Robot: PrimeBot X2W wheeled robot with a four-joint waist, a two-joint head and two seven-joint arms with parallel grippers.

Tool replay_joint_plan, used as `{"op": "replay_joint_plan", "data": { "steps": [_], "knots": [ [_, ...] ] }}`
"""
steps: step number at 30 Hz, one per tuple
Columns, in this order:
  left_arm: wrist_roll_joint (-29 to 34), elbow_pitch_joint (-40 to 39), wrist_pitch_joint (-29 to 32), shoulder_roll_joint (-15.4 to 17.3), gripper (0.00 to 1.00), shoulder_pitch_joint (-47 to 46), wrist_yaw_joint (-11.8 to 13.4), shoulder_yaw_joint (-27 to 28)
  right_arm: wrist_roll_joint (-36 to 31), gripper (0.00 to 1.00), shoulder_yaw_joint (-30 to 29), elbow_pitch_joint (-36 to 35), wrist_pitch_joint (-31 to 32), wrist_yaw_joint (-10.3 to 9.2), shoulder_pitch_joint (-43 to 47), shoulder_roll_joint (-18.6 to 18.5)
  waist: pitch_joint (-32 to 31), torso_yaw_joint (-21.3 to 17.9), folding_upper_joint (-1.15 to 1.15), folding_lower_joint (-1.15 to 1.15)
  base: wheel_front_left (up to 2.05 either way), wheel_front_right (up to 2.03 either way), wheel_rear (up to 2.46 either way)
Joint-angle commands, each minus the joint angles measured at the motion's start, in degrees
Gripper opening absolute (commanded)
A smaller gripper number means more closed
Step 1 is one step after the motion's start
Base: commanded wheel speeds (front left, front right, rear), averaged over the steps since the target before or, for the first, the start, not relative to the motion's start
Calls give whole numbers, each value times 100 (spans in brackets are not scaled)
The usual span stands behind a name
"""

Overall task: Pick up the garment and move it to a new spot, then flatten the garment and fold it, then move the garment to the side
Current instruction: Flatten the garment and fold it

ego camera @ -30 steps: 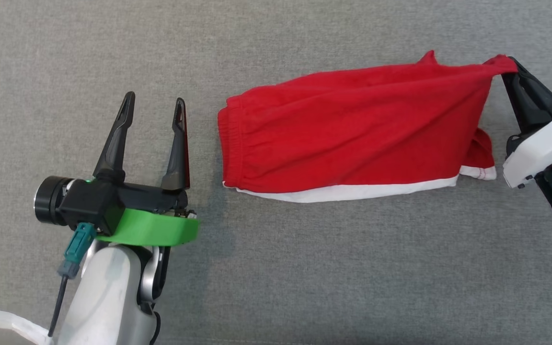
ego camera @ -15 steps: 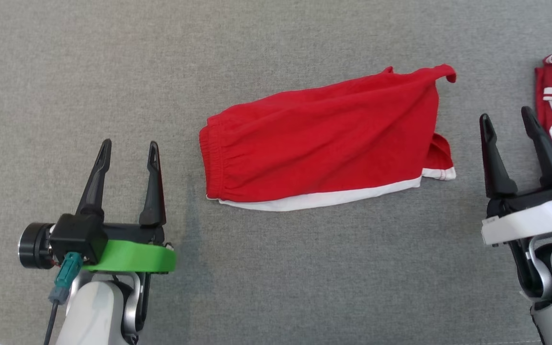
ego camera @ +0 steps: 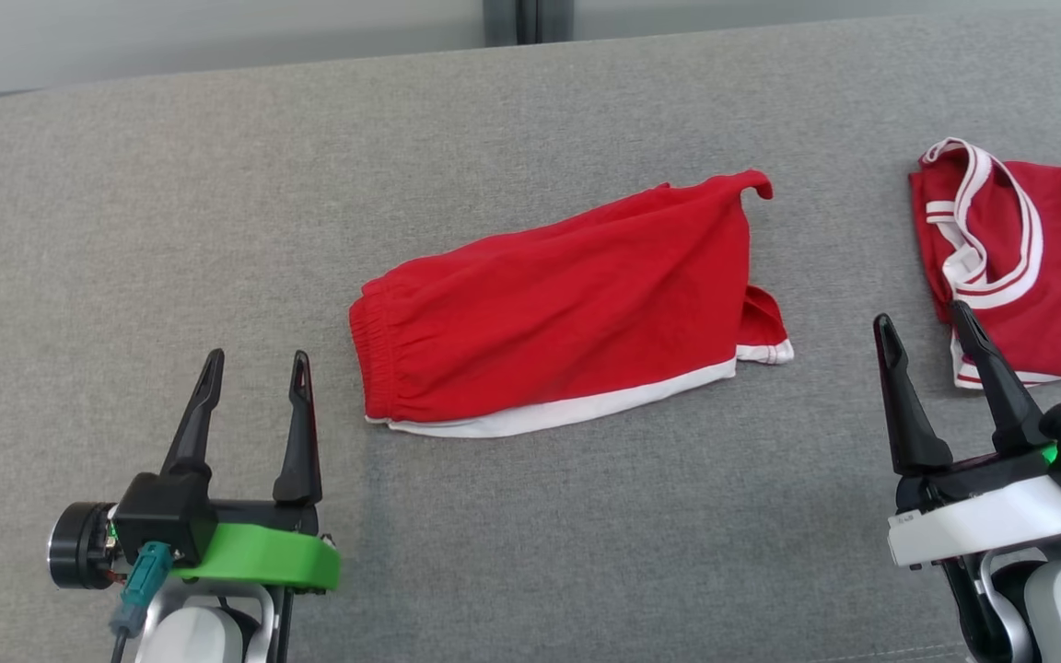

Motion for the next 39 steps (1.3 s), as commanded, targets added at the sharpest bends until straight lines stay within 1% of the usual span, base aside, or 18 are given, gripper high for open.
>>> {"op": "replay_joint_plan", "data": {
  "steps": [1,11,14,17,19,22,28,29,30,35,39],
  "knots": [
    [-39,-30,18,27,100,90,33,-18,-32,100,-6,-45,33,-2,55,7,-51,-47,0,0,0,0,0],
    [-59,-101,44,55,100,49,18,-102,-52,100,2,-135,125,-2,105,12,-22,-21,0,0,0,0,0],
    [-121,-165,183,13,100,-62,-120,-245,-48,100,-2,-158,138,-2,85,7,45,-3,0,0,0,0,0],
    [-280,-109,538,-51,100,-149,-410,-524,-53,100,30,-164,179,-2,60,-7,149,-4,0,0,0,0,0],
    [-376,38,831,-40,100,-206,-533,-672,-42,100,60,-162,180,-2,18,3,236,-25,0,0,0,0,0],
    [-532,306,1158,-50,100,-325,-618,-744,-35,100,89,-147,171,-2,-44,32,352,-68,0,0,0,0,0],
    [-796,814,1329,25,100,-664,-741,-732,3,100,97,-64,119,-2,-107,40,517,-133,0,0,0,0,0],
    [-849,870,1309,34,39,-723,-777,-744,10,100,100,-48,106,-2,-109,33,530,-142,0,0,0,0,0],
    [-852,911,1310,71,0,-767,-787,-770,15,100,102,-36,91,-2,-117,22,539,-150,0,0,0,0,0],
    [-871,737,1170,220,0,-867,-868,-932,13,100,42,1,80,-2,-118,10,510,-150,0,0,0,0,0],
    [-742,143,1301,367,0,-742,-881,-1191,-15,100,-76,11,108,-2,-16,40,419,-94,0,0,0,0,0]
  ]
}}
